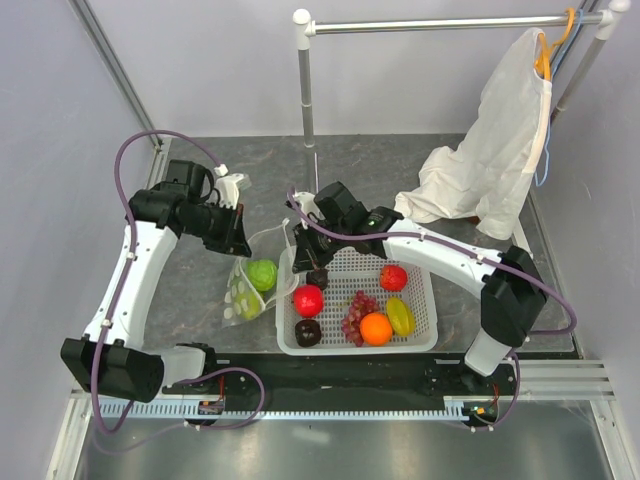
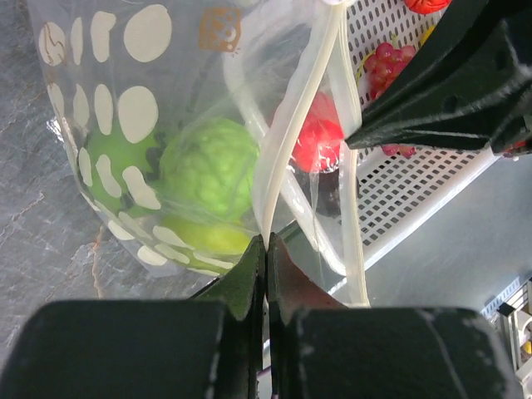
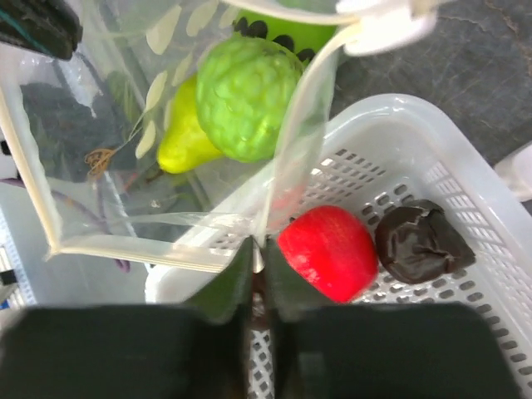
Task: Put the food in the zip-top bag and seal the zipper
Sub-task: Adjust the zipper food storage bag at the center of the board.
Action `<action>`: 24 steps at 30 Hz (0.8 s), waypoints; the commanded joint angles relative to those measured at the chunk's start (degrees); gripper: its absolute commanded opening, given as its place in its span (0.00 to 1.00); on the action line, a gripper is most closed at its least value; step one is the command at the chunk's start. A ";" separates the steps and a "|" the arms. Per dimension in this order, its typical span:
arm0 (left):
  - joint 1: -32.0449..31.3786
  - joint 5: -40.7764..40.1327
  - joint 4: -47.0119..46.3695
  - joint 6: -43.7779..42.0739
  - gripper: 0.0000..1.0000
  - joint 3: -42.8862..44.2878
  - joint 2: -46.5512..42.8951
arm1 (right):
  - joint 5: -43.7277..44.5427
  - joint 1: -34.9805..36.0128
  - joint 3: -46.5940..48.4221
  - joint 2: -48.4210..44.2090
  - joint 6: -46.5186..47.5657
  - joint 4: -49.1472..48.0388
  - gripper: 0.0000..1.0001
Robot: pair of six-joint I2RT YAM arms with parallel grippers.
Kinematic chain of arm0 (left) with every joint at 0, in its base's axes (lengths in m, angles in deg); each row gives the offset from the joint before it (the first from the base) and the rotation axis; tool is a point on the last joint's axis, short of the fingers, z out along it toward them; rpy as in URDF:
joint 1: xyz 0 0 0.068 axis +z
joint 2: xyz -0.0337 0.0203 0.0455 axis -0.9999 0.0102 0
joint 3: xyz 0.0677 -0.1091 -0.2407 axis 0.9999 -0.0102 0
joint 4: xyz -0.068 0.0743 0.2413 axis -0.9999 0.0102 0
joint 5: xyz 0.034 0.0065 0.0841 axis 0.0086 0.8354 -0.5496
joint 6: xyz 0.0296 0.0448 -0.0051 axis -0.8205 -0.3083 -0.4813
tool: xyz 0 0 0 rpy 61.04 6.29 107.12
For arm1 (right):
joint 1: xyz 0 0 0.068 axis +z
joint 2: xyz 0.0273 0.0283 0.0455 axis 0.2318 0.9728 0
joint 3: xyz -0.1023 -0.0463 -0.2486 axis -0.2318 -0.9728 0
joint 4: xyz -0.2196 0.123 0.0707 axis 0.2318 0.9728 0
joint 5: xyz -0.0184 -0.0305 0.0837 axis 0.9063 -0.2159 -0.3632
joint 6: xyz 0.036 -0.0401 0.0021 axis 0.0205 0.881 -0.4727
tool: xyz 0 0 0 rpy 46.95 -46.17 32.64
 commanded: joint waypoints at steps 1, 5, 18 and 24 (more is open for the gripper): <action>0.23 -2.09 2.34 0.07 0.02 3.78 -1.80 | -1.95 0.36 5.87 -0.01 -1.27 -1.62 0.00; 0.31 -4.99 5.06 -0.99 0.02 5.89 -3.30 | -3.09 0.36 8.59 -2.28 -2.50 -1.18 0.00; 0.14 -19.58 13.50 -8.98 0.02 11.79 -0.75 | -5.38 -0.08 9.03 -4.58 -4.71 0.84 0.00; -0.21 -15.80 13.51 -10.04 0.02 6.33 -0.40 | -3.01 -0.25 9.56 -1.68 -0.40 3.30 0.00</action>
